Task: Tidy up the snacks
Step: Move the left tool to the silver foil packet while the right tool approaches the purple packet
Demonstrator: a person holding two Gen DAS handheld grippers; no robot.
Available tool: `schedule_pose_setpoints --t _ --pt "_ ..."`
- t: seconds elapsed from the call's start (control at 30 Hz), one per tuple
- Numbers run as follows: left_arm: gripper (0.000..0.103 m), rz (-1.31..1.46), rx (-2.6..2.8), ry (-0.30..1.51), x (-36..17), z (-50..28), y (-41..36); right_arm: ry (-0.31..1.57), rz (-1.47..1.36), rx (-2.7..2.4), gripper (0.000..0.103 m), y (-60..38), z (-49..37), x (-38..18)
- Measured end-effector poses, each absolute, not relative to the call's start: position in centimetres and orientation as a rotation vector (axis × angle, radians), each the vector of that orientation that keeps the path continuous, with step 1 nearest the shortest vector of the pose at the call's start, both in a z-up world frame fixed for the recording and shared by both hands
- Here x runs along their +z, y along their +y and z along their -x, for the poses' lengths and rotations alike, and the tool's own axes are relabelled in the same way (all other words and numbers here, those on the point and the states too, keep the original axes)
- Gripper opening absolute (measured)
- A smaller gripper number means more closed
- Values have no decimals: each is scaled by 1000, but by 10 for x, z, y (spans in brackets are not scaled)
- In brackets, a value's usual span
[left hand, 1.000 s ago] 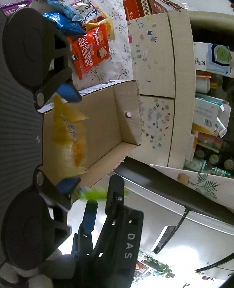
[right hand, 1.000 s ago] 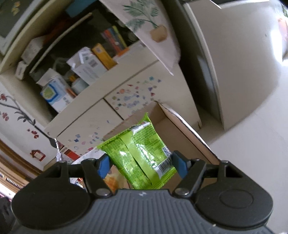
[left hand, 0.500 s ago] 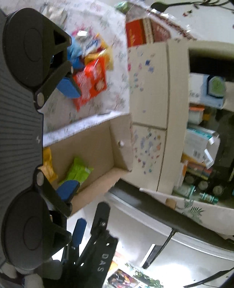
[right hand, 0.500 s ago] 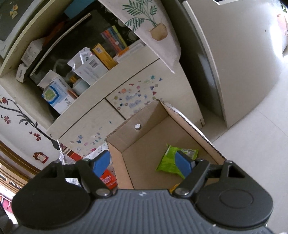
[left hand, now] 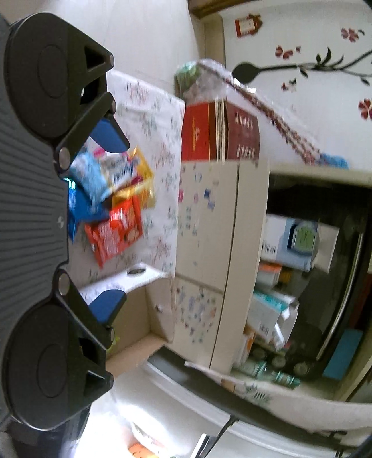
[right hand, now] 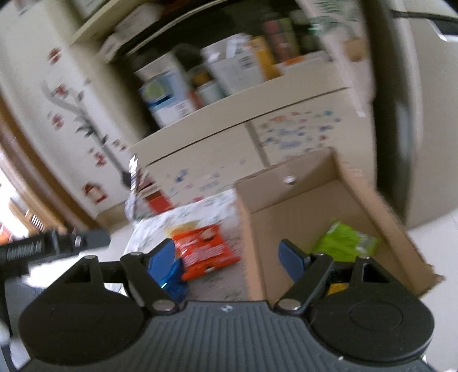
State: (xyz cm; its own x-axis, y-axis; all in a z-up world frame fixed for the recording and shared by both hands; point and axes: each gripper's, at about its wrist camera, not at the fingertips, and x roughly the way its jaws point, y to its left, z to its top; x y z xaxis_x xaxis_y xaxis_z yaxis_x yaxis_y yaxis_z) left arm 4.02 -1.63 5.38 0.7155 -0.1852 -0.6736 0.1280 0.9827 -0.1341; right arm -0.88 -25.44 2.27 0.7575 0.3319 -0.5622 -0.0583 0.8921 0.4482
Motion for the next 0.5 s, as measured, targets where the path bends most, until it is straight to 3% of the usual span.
schedule_pose_setpoints --t 0.5 --pt "103 151 0 814 24 -60 64 754 -295 448 82 -182 16 -7"
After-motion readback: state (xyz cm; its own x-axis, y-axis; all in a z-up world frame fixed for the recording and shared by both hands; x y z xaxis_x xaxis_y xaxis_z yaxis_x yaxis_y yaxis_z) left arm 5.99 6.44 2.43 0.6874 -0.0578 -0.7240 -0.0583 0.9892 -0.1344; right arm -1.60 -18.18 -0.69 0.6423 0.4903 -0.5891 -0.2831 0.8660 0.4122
